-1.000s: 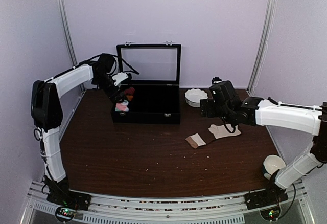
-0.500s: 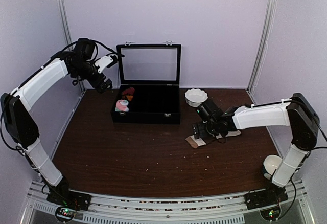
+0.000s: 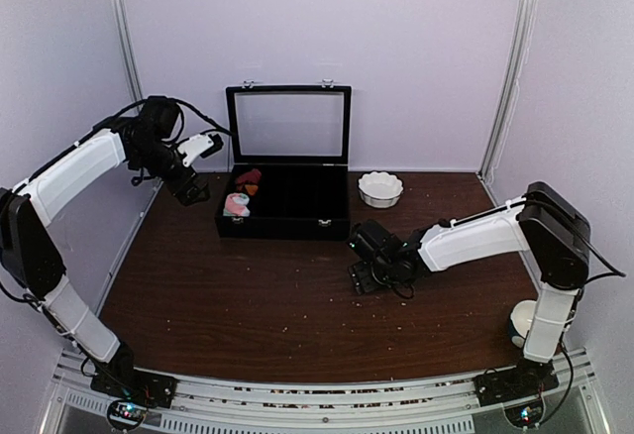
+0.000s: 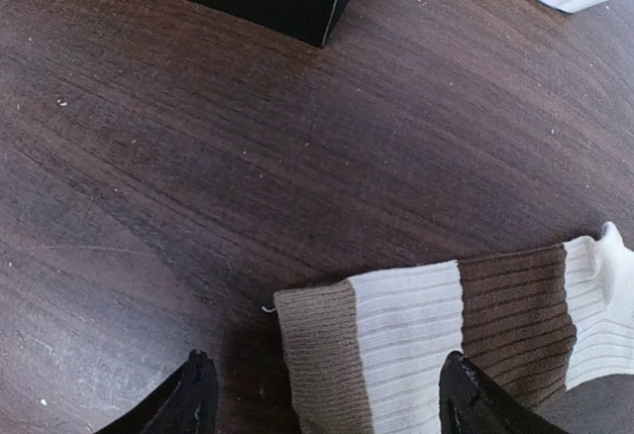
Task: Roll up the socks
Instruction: Move the sock to the center of the board.
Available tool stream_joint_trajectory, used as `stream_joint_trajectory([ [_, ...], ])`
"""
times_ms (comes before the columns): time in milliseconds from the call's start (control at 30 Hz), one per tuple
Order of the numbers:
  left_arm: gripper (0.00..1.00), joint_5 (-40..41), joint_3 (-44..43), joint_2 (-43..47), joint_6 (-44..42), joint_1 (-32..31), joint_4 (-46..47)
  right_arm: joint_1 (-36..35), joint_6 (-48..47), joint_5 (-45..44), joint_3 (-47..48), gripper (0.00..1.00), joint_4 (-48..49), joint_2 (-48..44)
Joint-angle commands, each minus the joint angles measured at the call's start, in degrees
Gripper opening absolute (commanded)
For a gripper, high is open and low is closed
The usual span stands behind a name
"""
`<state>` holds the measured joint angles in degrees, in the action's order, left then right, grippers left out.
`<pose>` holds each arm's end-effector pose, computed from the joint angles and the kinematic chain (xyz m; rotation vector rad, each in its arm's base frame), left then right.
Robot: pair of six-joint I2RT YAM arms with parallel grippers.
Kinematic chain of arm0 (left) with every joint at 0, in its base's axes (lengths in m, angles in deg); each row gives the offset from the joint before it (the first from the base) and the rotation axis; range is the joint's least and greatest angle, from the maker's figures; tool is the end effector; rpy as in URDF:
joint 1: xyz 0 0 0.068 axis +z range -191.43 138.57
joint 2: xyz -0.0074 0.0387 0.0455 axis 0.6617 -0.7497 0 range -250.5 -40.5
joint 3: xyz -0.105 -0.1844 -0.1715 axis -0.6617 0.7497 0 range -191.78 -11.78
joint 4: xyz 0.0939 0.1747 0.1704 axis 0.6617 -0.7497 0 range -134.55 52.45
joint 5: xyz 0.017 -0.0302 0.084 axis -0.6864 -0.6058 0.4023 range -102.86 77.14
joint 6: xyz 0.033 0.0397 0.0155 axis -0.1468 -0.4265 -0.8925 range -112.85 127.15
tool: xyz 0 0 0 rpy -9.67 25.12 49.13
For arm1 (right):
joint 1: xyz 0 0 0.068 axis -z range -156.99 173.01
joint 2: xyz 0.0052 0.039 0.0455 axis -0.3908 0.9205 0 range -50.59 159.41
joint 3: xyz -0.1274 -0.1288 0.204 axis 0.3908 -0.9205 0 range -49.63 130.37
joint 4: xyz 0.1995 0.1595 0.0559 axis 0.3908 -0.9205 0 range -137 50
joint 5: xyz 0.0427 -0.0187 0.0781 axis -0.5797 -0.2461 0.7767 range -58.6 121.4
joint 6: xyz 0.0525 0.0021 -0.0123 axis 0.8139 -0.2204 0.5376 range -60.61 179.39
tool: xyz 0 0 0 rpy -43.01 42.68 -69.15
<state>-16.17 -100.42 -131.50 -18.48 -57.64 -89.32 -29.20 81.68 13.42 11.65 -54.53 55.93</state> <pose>0.3222 -0.0957 0.3386 0.9192 2.3390 -0.0057 0.2321 0.2814 0.1416 -0.5499 2.4780 0.0952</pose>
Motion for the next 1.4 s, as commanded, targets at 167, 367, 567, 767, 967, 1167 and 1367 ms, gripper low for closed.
stream_joint_trajectory([
  [167,0.89,-5.66,-1.01,-1.39,-1.20,0.25,-3.65,3.05,2.31,1.55,-1.17,0.72,2.92,-0.85],
  [367,0.82,-5.34,-2.55,-3.35,-0.79,0.21,-6.30,4.74,2.78,8.08,-1.45,0.64,4.47,0.63],
  [567,0.79,-6.19,-2.63,-2.60,-0.65,0.21,-7.68,5.07,3.08,13.36,-0.67,0.58,4.61,2.51],
  [767,0.76,-6.17,-3.06,-1.22,-0.44,0.21,-10.99,5.62,4.85,18.33,1.92,0.53,1.86,6.41],
  [967,0.74,-4.87,-0.94,1.64,0.17,0.23,-12.55,4.65,4.59,25.58,4.08,0.36,4.08,8.00],
  [1167,0.73,-5.30,-0.50,3.18,0.99,0.21,-16.16,-5.81,-3.70,26.81,11.39,0.29,1.00,9.75],
  [1367,0.71,-10.15,1.71,5.59,1.27,0.14,-17.90,-15.41,-11.70,30.83,8.59,0.29,0.81,8.75],
])
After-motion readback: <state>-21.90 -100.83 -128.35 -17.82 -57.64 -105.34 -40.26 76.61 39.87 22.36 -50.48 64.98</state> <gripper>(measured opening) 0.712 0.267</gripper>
